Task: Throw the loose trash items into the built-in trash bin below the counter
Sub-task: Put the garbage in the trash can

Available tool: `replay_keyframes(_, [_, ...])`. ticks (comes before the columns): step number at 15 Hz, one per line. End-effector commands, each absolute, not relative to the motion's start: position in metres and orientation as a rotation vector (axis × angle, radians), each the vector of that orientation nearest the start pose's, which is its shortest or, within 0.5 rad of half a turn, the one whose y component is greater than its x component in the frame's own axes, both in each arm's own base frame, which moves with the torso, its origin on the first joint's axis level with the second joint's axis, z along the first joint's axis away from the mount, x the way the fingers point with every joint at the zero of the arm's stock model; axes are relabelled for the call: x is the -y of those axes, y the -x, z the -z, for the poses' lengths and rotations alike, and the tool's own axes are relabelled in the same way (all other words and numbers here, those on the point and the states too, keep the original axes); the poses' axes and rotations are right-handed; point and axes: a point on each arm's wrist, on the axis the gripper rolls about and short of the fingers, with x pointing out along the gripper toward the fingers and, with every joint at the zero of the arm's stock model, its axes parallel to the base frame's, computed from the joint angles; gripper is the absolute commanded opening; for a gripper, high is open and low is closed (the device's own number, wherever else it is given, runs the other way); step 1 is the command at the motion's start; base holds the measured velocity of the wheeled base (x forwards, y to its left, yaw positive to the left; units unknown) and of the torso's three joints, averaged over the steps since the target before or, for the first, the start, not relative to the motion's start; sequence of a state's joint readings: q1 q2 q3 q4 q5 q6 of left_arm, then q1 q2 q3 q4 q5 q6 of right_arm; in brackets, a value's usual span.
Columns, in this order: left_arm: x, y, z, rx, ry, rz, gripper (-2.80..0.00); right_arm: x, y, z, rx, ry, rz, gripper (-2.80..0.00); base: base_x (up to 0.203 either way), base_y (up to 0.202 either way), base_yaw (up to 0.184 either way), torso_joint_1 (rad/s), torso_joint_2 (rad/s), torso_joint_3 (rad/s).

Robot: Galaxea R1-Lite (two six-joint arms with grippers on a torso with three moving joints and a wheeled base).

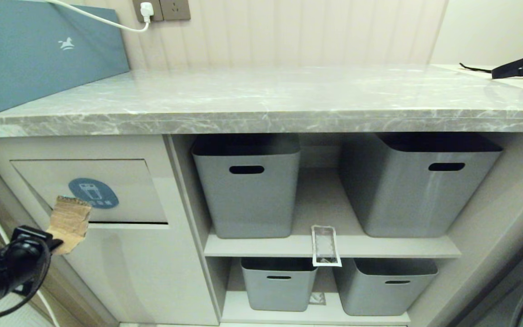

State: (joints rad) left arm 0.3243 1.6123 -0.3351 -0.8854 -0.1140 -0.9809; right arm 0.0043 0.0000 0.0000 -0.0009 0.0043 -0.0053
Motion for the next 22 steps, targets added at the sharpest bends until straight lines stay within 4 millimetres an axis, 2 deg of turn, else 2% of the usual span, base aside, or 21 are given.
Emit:
replay_keyframes(1, [-0.080, -0.248, -0.101, -0.226, 1.060, -0.309, -2.80, 0.000, 0.023, -0.076, 0.003, 0.006, -0.009, -2.80, 0.000, 0.000, 0.000, 0.000, 0.00, 0.000])
replay_keyframes(4, [-0.090, -0.281, -0.118, -0.130, 1.086, -0.243, -2.80, 0.000, 0.023, -0.076, 0.003, 0.006, -0.009, -2.80, 0.000, 0.000, 0.000, 0.000, 0.00, 0.000])
replay_keyframes(11, [-0.107, -0.338, -0.094, -0.183, 1.209, -0.219, -2.80, 0.000, 0.023, -0.076, 0.003, 0.006, -0.009, -2.80, 0.000, 0.000, 0.000, 0.000, 0.00, 0.000])
replay_keyframes(15, [-0.106, -0.356, -0.084, -0.191, 1.200, -0.226, -2.80, 0.000, 0.023, -0.076, 0.003, 0.006, -0.009, -2.80, 0.000, 0.000, 0.000, 0.000, 0.00, 0.000])
replay_keyframes(20, [-0.110, -0.375, -0.071, -0.282, 1.162, -0.389, -2.80, 0.000, 0.023, -0.076, 0.003, 0.006, -0.009, -2.80, 0.000, 0.000, 0.000, 0.000, 0.00, 0.000])
replay_keyframes(22, [-0.108, -0.380, -0.072, -0.281, 1.147, -0.390, -2.80, 0.000, 0.023, -0.076, 0.003, 0.006, -0.009, -2.80, 0.000, 0.000, 0.000, 0.000, 0.00, 0.000])
